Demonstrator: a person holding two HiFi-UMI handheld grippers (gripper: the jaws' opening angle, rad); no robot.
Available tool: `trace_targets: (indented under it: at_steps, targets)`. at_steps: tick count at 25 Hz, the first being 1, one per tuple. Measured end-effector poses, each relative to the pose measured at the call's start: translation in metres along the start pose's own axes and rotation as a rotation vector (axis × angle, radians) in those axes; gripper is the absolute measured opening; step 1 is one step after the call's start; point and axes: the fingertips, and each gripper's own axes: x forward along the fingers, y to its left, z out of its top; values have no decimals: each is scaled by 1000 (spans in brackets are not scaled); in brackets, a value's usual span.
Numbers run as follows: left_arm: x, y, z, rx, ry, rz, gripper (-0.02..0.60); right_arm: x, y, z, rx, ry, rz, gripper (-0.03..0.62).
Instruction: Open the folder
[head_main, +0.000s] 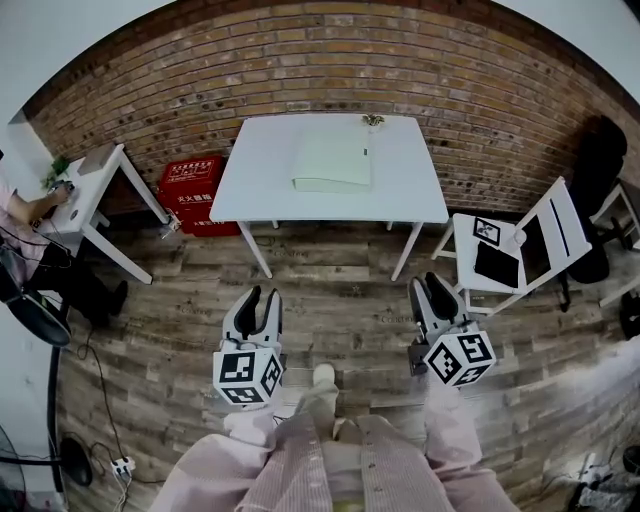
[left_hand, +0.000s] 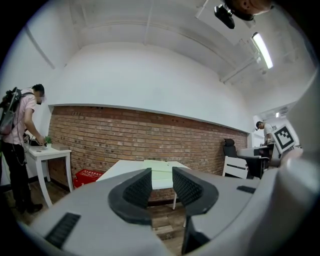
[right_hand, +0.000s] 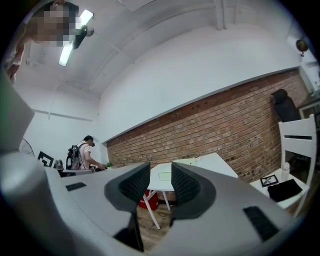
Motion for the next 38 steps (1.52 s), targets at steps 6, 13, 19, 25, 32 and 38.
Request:
trace_targets:
  at_steps: [6,13,19,25,32,38]
  targets:
    - [58,25,5,-8,9,-14,118,56,-15,2,7,8,-10,114]
    - [114,45,7,-26,22,-44,114,106,-30,0,36,13,-35,114]
    - [154,57,11,-32,28,-74,110,138,-44,1,50,10,-68,114]
    - [181,65,13,-28,33,-101,110,160,-52,-2,67,3,-92,114]
    - [202,69,5,-45,59,-100,109,181,-64,-5,76,24,-95,114]
    - [236,77,0,-54,74,-83,109,215,-85,-11,76,49,-84,114]
